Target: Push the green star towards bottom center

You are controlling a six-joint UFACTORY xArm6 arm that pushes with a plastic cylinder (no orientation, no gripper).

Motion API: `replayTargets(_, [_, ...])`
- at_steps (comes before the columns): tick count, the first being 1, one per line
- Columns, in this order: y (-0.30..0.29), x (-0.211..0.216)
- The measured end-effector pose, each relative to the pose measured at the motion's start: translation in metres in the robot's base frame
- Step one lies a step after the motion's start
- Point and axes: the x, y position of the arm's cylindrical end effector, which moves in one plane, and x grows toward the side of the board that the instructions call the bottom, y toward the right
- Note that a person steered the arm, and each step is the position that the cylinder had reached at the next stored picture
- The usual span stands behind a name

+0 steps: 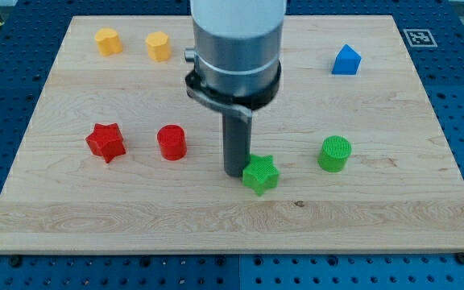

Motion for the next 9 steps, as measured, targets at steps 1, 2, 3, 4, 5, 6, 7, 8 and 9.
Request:
replayTargets(1, [-0.001, 0.009])
replayTargets(2, [-0.009, -0.030])
replayTargets(3, [-0.003, -0.052])
replayTargets(4, [0.007, -0.031])
replayTargets(5, [0.020, -0.003])
replayTargets(6, [0.023, 0.013])
replayTargets(7, [0.023, -0.010])
replayTargets(8, [0.046, -0.016])
replayTargets(9, [0.076, -0.008])
